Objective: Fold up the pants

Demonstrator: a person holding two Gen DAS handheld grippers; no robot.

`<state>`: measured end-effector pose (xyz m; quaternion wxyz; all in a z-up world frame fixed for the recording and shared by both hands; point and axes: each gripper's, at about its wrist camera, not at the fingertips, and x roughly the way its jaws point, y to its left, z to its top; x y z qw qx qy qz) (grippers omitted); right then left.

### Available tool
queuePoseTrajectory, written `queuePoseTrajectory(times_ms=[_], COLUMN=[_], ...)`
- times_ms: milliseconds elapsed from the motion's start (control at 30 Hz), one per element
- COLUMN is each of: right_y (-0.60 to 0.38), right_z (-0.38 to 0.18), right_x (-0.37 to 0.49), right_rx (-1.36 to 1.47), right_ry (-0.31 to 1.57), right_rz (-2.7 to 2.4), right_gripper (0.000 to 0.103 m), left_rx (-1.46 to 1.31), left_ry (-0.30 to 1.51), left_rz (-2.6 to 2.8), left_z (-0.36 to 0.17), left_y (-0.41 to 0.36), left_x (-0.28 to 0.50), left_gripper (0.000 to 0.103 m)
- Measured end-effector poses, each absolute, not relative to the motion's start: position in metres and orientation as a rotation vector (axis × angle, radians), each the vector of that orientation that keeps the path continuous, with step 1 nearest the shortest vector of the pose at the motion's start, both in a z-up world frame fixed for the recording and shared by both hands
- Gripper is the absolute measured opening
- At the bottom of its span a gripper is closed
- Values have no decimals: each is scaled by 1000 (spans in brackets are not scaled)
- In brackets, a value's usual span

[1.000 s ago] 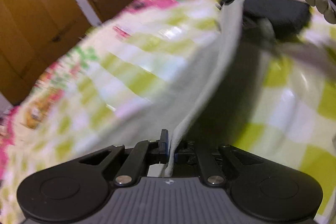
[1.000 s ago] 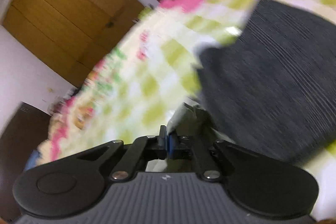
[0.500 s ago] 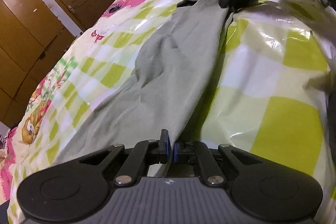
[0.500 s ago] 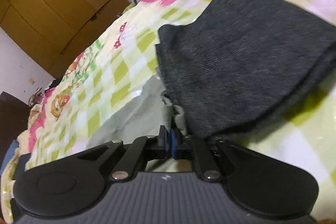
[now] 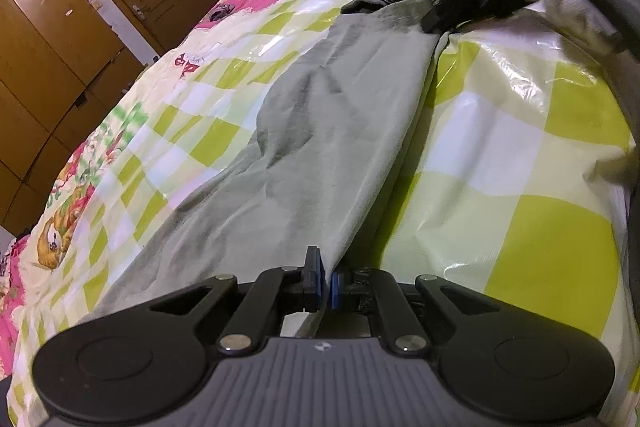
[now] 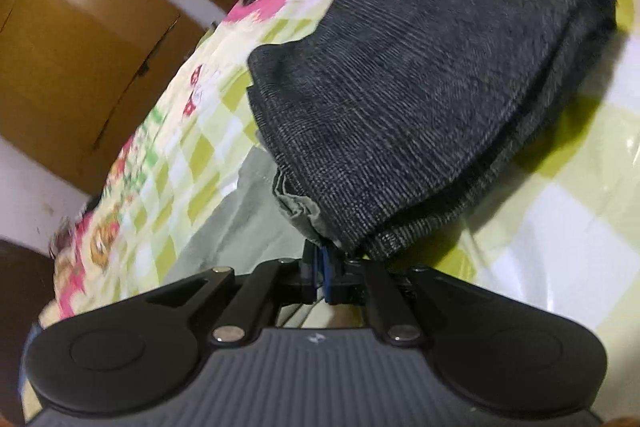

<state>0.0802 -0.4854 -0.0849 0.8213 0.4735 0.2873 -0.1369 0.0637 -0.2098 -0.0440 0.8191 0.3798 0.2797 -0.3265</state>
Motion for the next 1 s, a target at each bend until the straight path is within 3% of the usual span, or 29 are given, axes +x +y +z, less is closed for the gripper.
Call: queuePoseTrajectory(times_ms=[100, 467, 633, 700, 767, 867, 1000], right_y=[-489, -522, -487, -454, -414, -348, -249], right_z=[-97, -85, -25, 7, 30, 40, 18], right_x=[97, 57, 34, 24, 35, 88, 195], right_rx=[1046, 989, 707, 559, 444, 388, 425], right_ry=[616, 650, 692, 674, 665, 693, 780], right_rz=[-291, -327, -374, -336, -184, 131, 500], right_gripper=[3, 1, 15, 25, 27, 40, 39], left_rx=[802, 637, 574, 552, 523, 514, 495], left_ry=[600, 619, 587, 564, 561, 542, 537], left_rz=[-693, -775, -733, -686, -643, -554, -431], left_z=[-44, -29, -7, 1, 7, 12, 10], left_y=[-213, -217, -181, -156, -131, -97, -55], left_x=[65, 54, 49, 49, 50, 53, 68], left_gripper=[22, 26, 32, 35, 37, 37, 43])
